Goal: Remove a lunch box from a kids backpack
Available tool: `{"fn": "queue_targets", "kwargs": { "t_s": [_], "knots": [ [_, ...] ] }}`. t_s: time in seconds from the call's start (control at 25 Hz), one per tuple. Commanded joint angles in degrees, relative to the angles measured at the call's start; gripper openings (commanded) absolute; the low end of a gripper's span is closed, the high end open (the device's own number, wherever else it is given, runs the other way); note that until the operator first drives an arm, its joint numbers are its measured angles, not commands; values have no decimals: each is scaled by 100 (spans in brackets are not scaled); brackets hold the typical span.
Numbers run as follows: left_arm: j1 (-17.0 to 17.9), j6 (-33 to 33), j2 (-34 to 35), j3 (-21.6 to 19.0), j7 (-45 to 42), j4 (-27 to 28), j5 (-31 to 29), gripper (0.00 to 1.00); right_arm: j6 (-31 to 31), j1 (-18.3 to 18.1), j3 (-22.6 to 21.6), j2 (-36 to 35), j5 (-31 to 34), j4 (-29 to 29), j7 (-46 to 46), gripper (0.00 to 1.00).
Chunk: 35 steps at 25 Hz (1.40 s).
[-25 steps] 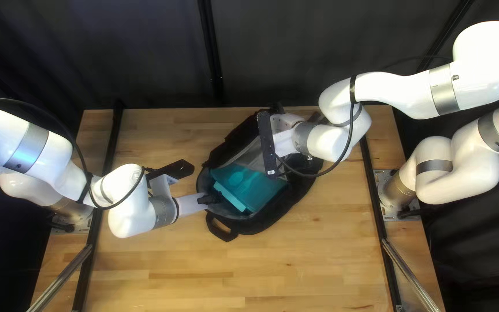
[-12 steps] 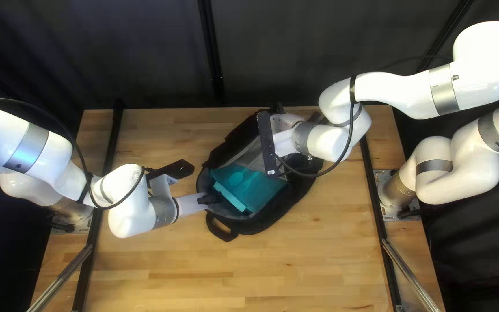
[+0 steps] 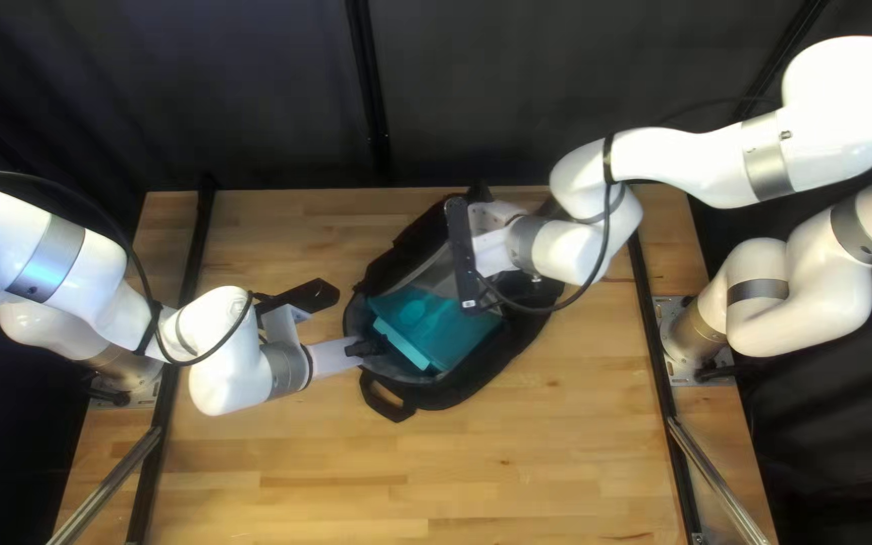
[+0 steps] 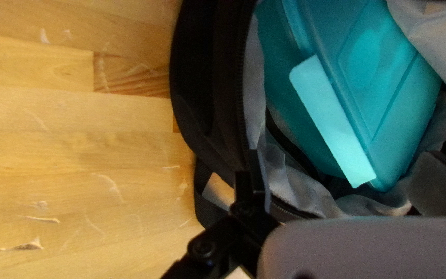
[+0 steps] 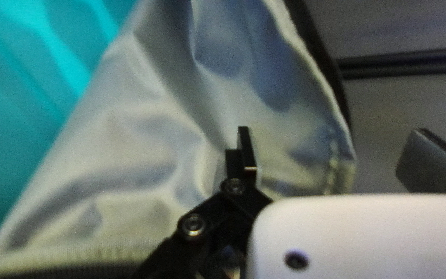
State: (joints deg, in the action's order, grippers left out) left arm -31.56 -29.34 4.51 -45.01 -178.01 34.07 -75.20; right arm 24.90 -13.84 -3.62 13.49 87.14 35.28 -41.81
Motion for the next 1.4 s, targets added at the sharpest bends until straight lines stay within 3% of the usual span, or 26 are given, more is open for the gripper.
{"fn": "queue_targets", "kwargs": {
  "t_s": [0.04, 0.48, 0.72, 1.4],
  "knots": [
    [0, 0, 0, 0, 0, 0, 0, 100, -238, -83, 92, -310, 357, 254, -312, 100],
    [0, 0, 0, 0, 0, 0, 0, 100, -815, -438, 520, -795, 1282, 882, -923, 100],
    [0, 0, 0, 0, 0, 0, 0, 100, -990, -558, 662, -1180, 2058, 1171, -1757, 100],
    [0, 0, 0, 0, 0, 0, 0, 100, -822, -617, 724, -1327, 3350, 871, -3413, 100]
  ]
}}
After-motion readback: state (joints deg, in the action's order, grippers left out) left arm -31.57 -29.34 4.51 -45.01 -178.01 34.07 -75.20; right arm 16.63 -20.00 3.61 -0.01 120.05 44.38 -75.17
